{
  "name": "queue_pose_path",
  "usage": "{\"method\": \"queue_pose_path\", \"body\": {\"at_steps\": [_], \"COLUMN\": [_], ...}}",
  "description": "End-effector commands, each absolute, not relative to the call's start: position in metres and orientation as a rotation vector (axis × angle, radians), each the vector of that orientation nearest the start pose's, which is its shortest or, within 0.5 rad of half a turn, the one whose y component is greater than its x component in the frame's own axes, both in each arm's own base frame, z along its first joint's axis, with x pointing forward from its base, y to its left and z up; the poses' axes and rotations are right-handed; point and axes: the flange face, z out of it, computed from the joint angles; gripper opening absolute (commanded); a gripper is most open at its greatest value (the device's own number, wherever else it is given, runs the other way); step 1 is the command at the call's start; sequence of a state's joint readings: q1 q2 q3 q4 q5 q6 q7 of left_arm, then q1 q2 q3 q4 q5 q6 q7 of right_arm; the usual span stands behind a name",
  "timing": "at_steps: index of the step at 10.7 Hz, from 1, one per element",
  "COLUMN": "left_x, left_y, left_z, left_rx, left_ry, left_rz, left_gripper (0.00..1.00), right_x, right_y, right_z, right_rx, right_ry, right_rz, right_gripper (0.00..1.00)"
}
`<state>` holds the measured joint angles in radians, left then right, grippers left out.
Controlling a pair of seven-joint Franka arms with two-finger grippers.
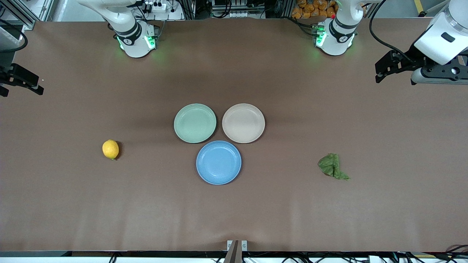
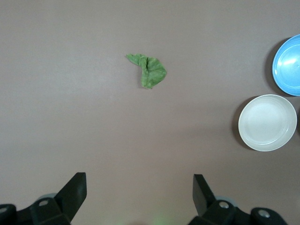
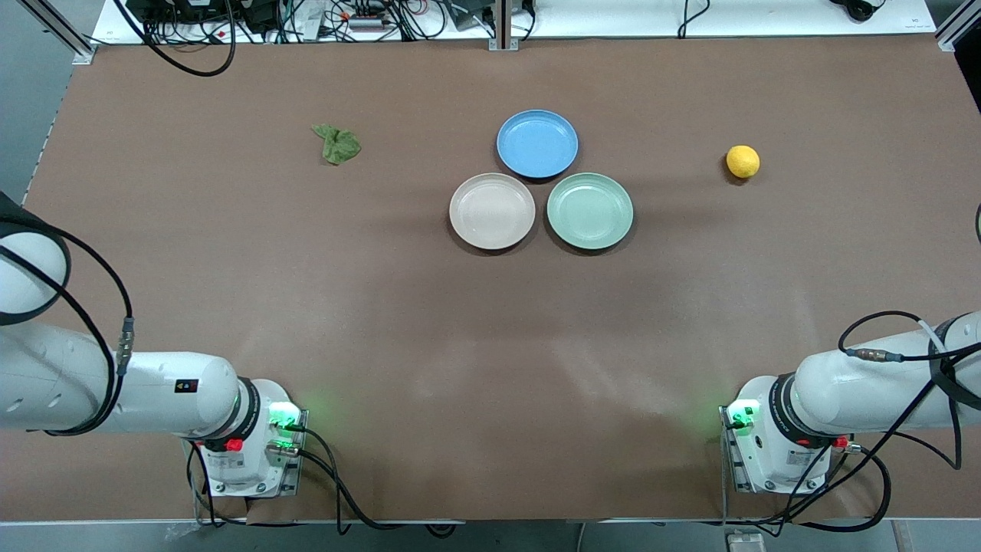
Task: Place lemon and lettuce in plates
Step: 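Reach the right gripper to the lemon while the left gripper reaches the lettuce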
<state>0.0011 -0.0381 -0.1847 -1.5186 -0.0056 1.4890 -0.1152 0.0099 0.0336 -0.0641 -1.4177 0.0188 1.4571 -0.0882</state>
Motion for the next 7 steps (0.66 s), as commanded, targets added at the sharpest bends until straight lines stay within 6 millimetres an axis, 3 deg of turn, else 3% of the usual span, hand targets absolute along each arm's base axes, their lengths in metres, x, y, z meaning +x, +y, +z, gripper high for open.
{"method": "queue_pose_path", "body": {"at_steps": [1,5,7], "left_x": [0.526,0.536,0.547], "left_y": [-0.102,-0.104,-0.106], "left_z": [0.668,0.654,0.637], "left_rx": [-3.153,-3.16,-3.158], "left_ry": [0.133,0.129,0.131], "left_rz": [-0.015,0.027,0.072], "left_gripper": [1.0,1.0,1.0], "right_x": [0.549,0.549,0.55], "right_y": [-0.027,-0.027,-0.028], "right_z": [0.671,0.67,0.667], "right_rx": [-3.115,-3.115,-3.115], "right_ry": [-0.07,-0.07,-0.067], "right_rz": [-0.008,-0.003,0.004], "right_gripper": [1.0,1.0,1.0]}}
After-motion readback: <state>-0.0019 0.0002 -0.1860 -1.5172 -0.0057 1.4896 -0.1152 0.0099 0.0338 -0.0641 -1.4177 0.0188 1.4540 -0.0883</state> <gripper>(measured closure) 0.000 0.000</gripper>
